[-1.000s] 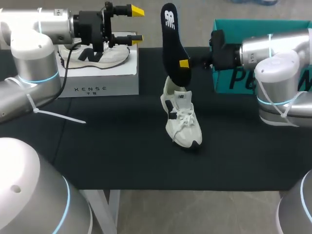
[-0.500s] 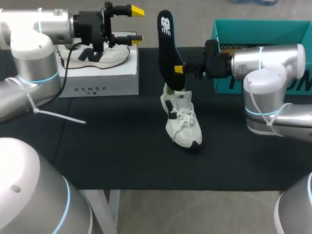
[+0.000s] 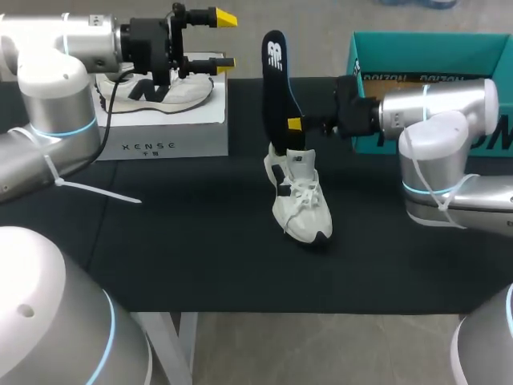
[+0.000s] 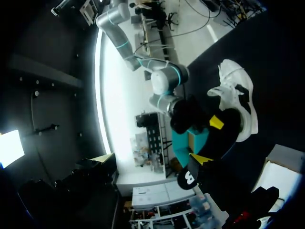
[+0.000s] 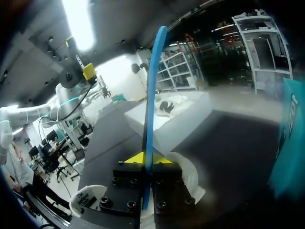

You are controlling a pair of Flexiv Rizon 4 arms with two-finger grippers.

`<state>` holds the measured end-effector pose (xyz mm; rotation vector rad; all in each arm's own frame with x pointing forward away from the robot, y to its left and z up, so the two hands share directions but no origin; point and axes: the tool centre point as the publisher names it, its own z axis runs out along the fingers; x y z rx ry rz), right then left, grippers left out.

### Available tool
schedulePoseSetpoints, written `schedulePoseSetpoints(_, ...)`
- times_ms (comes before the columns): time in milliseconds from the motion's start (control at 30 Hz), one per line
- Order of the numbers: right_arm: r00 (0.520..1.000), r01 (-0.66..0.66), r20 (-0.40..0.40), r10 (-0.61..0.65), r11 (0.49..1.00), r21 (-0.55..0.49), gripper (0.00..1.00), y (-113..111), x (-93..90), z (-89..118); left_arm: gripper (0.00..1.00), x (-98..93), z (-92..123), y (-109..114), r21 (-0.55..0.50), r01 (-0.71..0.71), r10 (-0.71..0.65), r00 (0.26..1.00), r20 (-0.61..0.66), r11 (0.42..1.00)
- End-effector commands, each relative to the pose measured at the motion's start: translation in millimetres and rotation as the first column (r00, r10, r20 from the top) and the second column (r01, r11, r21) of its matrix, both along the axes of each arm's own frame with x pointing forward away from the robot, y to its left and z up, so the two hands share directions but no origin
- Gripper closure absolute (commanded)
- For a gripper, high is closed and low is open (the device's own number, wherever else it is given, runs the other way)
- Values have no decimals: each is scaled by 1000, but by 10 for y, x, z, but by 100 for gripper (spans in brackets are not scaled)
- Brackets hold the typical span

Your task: Take the shoe out of the shoebox, open the shoe tongue, remove and reinsert the insole, then place the shoe into the shoebox

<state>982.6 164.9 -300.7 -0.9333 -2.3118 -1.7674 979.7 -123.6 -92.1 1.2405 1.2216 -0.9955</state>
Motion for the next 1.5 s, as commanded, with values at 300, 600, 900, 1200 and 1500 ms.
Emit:
schedulePoseSetpoints(300, 999, -9, -39, 10, 1000, 14, 100, 64, -91, -211, 0, -3, 2, 5, 2, 1, -1, 1000, 1, 1000)
schedulePoseSetpoints(600, 997, 15, -74, -13, 1000, 27, 100, 10, -239, -295, 0, -3, 2, 5, 2, 1, -1, 1000, 1, 1000)
schedulePoseSetpoints(900, 995, 14, -96, -13, 1000, 8, 100, -75, -382, -301, 0, -3, 2, 5, 2, 1, -1, 1000, 1, 1000)
schedulePoseSetpoints(1200, 990, -6, -144, 5, 1000, -9, 100, -105, -500, -414, 0, -3, 2, 5, 2, 1, -1, 1000, 1, 1000)
schedulePoseSetpoints(1500, 987, -27, -158, 26, 1000, -4, 100, -65, -397, -437, 0, -3, 2, 5, 2, 1, -1, 1000, 1, 1000)
